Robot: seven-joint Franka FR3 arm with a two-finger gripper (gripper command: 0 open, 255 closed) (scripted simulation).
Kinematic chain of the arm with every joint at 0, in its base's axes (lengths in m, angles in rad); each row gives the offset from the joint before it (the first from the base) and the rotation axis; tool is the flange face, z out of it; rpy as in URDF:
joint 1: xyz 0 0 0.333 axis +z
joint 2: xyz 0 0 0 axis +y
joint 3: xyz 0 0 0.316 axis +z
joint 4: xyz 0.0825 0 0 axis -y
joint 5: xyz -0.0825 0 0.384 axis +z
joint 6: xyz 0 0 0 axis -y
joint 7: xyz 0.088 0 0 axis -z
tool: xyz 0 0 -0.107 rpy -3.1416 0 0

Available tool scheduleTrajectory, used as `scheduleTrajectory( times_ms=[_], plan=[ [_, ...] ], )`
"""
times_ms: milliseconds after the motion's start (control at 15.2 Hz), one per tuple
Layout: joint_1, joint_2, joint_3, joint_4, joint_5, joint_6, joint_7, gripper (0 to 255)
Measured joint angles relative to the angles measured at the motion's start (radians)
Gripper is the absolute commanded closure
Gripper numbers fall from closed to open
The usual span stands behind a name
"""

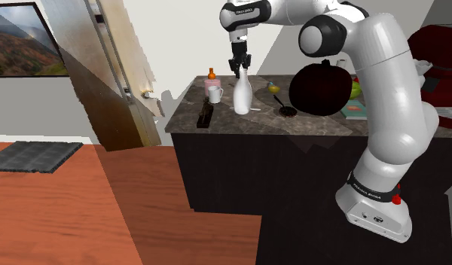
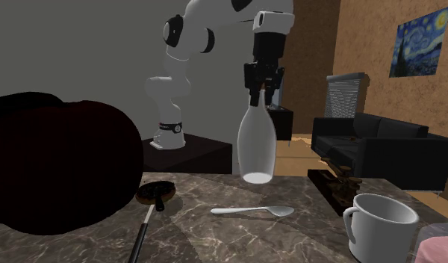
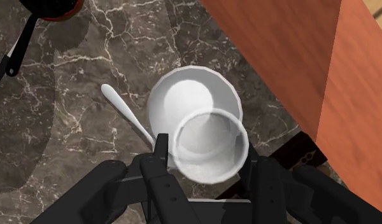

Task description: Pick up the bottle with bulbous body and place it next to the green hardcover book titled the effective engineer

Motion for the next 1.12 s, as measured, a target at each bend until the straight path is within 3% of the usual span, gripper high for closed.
scheduleTrajectory(
  times_ms=[528,1122],
  plan=[
    [-0.011,0.033,0.001,0.160,0.003,-0.126,0.001,255],
    [-0.052,-0.253,-0.041,-0.191,-0.034,-0.059,-0.102,255]
  ],
)
